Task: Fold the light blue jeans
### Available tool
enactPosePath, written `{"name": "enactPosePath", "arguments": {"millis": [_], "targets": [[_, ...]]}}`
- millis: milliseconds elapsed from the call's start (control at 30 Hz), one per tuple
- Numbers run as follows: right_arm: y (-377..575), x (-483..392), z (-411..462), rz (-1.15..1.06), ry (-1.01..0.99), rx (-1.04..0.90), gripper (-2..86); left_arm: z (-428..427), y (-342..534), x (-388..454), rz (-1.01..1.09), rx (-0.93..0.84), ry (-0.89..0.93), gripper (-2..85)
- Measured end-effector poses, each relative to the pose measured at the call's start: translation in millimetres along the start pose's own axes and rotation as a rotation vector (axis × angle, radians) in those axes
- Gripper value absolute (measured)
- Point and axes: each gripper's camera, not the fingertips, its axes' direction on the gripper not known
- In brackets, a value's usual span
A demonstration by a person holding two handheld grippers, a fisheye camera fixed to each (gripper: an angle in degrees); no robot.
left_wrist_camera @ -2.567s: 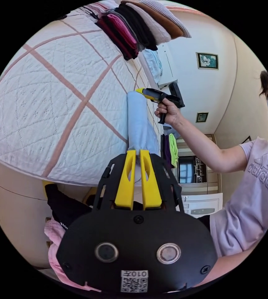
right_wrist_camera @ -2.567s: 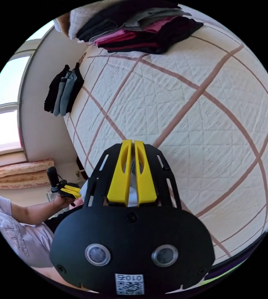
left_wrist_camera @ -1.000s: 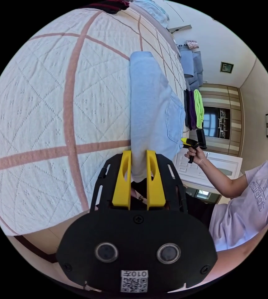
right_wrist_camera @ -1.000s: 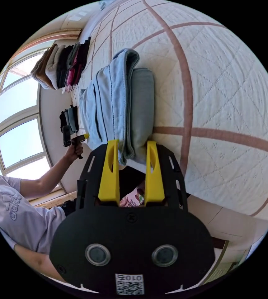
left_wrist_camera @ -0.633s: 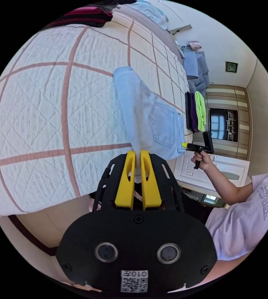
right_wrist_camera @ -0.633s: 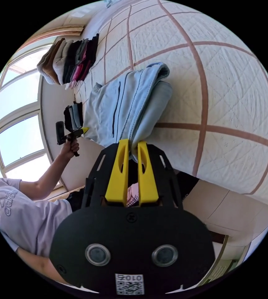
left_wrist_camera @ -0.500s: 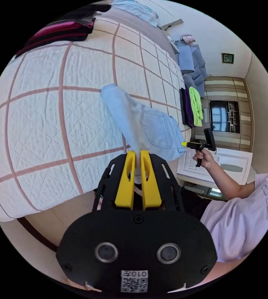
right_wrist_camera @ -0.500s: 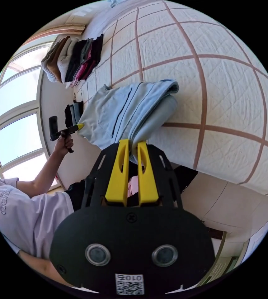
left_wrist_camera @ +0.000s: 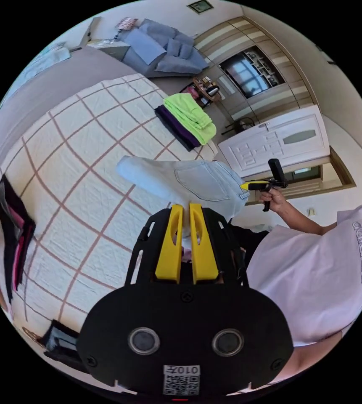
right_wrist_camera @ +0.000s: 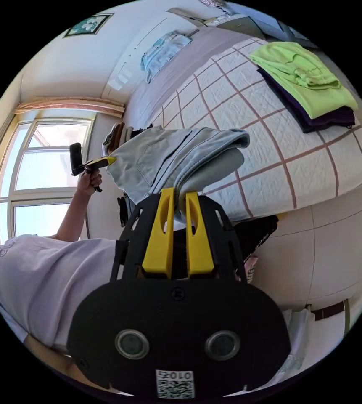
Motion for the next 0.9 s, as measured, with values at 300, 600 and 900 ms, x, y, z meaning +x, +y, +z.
{"name": "enactPosePath", "arguments": {"millis": [300,600,900], "targets": [[-0.1,77.7,-167.5,0.090,0.003,0.283,5.8,114.2,-301.1,85.5,0.340,-0.175,-0.055,2.3],[-21.1,93.9,-247.6,-0.003,0.179,0.757,6.0,201.4,-578.7,134.7,0.694,-0.197,-0.128,2.4],[-66.8,226.3,-108.2,0.365,-0.117,0.540,6.1,445.3,-670.2,7.4,0.382,-0.645,-0.279,1.9]]}}
